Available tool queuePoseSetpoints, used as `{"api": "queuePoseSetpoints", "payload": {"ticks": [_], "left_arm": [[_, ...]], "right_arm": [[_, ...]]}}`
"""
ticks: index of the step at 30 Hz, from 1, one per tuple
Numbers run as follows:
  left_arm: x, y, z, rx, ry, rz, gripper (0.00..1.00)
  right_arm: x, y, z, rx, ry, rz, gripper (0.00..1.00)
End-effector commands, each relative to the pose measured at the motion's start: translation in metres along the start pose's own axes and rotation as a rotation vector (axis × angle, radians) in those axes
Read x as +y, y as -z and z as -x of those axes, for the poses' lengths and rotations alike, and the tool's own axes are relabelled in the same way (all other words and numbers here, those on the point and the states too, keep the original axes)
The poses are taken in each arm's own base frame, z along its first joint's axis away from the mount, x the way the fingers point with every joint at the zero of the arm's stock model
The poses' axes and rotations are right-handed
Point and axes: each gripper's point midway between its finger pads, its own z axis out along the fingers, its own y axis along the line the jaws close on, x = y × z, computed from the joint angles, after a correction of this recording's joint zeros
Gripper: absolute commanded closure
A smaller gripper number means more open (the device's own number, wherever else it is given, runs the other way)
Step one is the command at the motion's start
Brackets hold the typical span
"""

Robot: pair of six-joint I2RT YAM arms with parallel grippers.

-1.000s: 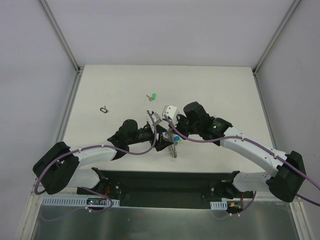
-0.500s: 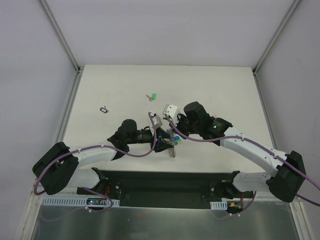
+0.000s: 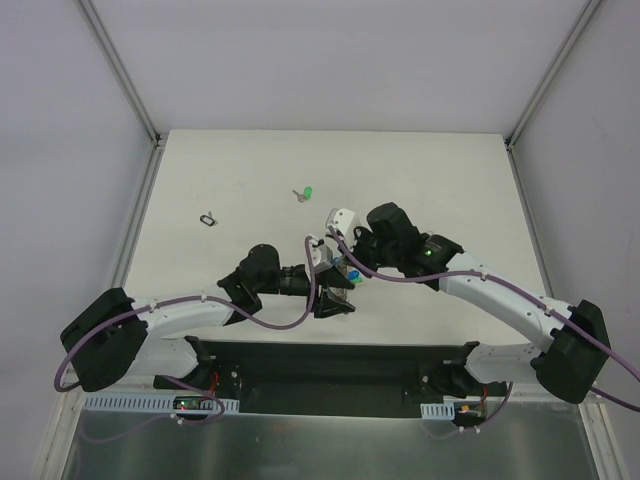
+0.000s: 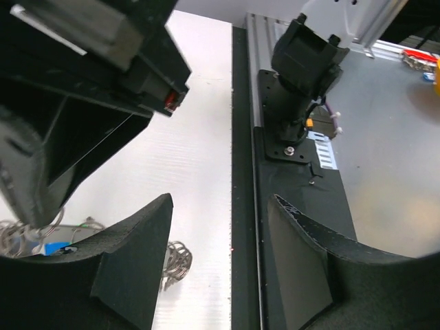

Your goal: Put the keys on the keyring

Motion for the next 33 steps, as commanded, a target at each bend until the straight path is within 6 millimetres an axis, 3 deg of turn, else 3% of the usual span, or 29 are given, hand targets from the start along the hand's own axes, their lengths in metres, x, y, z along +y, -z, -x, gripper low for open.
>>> {"api": "queuePoseSetpoints", "payload": {"ticks": [1, 10, 17, 33], "left_arm": [[0.012, 0.011, 0.018, -0.061, -0.103, 0.114, 0.42], [0.044, 0.048, 0.022, -0.044, -0.147, 0.234, 0.44], [0.049, 0.05, 0.017, -0.014, -0.249, 0.168, 0.41], [0.054, 0.04, 0.022, -0.017, -0.24, 0.126, 0.51]], "right_arm": [[-0.004, 0.007, 0.021, -0.081, 0.011, -0.014, 0.99], [0.012, 0.01, 0.023, -0.109, 0.056, 0.075, 0.99], [0.022, 0.014, 0.029, -0.142, 0.078, 0.13, 0.99], [0.033, 0.015, 0.031, -0.161, 0.104, 0.185, 0.99]]}}
